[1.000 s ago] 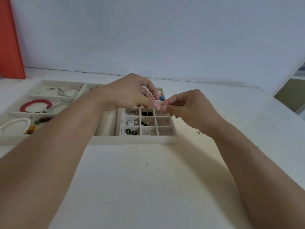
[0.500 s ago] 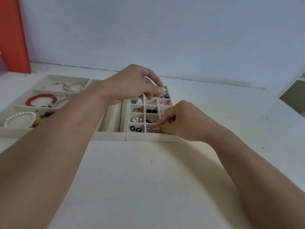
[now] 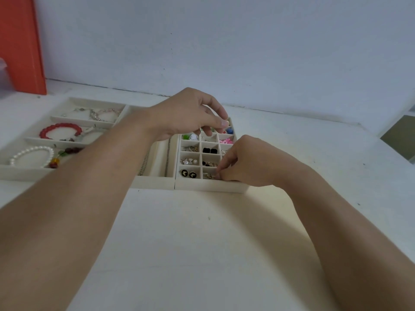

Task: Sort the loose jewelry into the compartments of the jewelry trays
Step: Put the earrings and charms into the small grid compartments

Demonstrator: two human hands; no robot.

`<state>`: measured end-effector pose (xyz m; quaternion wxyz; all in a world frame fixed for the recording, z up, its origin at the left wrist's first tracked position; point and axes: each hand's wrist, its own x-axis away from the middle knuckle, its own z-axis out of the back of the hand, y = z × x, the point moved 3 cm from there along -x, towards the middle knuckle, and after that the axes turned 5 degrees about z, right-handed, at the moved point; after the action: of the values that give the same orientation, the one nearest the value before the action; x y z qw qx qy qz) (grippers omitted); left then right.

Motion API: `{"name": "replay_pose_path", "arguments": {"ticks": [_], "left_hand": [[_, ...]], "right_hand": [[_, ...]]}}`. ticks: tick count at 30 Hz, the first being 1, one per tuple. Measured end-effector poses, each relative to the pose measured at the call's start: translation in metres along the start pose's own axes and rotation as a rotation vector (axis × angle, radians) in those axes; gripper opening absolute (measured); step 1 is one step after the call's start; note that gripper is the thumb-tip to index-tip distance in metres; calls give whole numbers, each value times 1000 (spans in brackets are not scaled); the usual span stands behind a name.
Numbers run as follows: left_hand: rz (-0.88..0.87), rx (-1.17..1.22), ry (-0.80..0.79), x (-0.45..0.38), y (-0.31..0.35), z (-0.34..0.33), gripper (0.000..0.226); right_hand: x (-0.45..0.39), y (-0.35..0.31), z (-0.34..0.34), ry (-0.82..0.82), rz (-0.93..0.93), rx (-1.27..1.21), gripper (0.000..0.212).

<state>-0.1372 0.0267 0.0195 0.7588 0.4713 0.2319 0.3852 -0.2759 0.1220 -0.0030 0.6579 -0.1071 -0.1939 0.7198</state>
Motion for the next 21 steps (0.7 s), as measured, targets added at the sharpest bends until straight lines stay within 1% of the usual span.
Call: {"name": "replay_pose_path", "arguments": {"ticks": [3, 6, 12, 16, 19, 21], "left_hand": [[5, 1, -10, 0, 0, -1, 16], [9, -5, -21, 0, 0, -1, 16], [9, -9, -31, 0, -1, -2, 15], [9, -12, -35, -2, -2, -3, 16], [19, -11, -22, -2, -5, -4, 16], [22, -8, -11, -3, -7, -5, 16]], "right_hand": [[-1, -7, 2, -52, -2, 84, 13], [-1, -10, 4, -88, -9, 77, 17], [-2, -11, 2, -58, -41, 94, 13], [-1, -11, 3, 11, -34, 99, 17], [2, -6, 12, 111, -37, 34, 12], [3, 0, 21, 185, -39, -3, 12]]}}
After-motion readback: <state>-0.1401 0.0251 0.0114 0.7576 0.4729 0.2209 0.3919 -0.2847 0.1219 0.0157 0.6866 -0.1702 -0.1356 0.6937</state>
